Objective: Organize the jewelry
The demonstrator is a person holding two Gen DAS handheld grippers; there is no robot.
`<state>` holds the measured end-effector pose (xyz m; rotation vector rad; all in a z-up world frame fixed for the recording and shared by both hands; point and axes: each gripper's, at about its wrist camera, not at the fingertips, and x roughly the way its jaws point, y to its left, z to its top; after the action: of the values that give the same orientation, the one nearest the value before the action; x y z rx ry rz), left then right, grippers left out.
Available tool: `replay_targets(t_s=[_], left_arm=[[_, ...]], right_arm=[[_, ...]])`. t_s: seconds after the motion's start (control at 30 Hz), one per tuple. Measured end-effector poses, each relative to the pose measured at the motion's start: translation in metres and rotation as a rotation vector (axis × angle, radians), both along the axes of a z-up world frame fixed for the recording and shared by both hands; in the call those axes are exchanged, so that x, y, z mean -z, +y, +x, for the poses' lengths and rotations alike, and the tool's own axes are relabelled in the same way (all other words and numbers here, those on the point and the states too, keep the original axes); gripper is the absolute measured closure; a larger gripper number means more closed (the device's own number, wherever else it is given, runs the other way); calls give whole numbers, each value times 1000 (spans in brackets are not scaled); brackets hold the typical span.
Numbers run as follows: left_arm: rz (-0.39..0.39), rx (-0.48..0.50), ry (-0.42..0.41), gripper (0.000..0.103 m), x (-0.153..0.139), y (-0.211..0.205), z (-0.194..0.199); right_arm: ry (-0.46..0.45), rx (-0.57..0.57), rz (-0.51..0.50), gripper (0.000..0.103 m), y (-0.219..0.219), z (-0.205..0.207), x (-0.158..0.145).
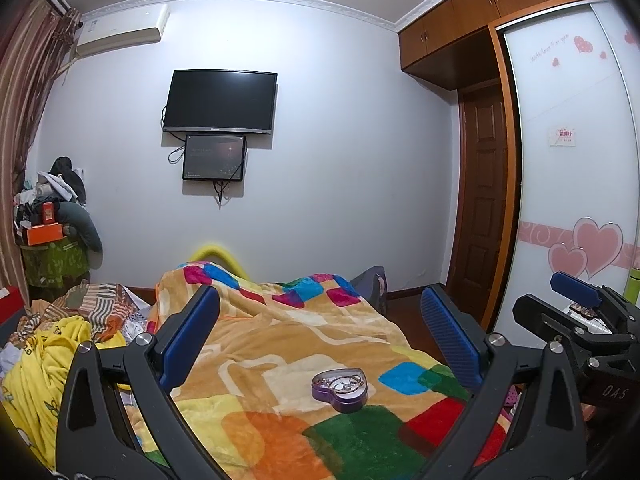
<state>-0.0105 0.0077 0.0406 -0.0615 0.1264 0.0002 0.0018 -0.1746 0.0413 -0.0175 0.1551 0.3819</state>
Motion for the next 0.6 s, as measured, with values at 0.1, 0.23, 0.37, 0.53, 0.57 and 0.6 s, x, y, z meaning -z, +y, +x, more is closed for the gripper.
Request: replay_targets(t_s=[0.1,0.23,0.37,0.53,0.57,0.6], left_arm=[[1,0,4,1,1,0,0],[6,1,10,1,2,-2,2],[7,-1,10,1,1,-3,2],[10,0,13,0,2,-4,3],[10,2,15,0,2,-5,3],[10,4,16,0,3,-5,3]], right_arm=[[0,0,2,9,0,0,0],[3,0,6,9,-1,-1,-1],[5,0,9,9,-1,-1,-2],[16,-4,19,9,-1,-1,-3],[17,-4,19,9,0,-1,-3],[19,-4,19,9,0,-1,-3]])
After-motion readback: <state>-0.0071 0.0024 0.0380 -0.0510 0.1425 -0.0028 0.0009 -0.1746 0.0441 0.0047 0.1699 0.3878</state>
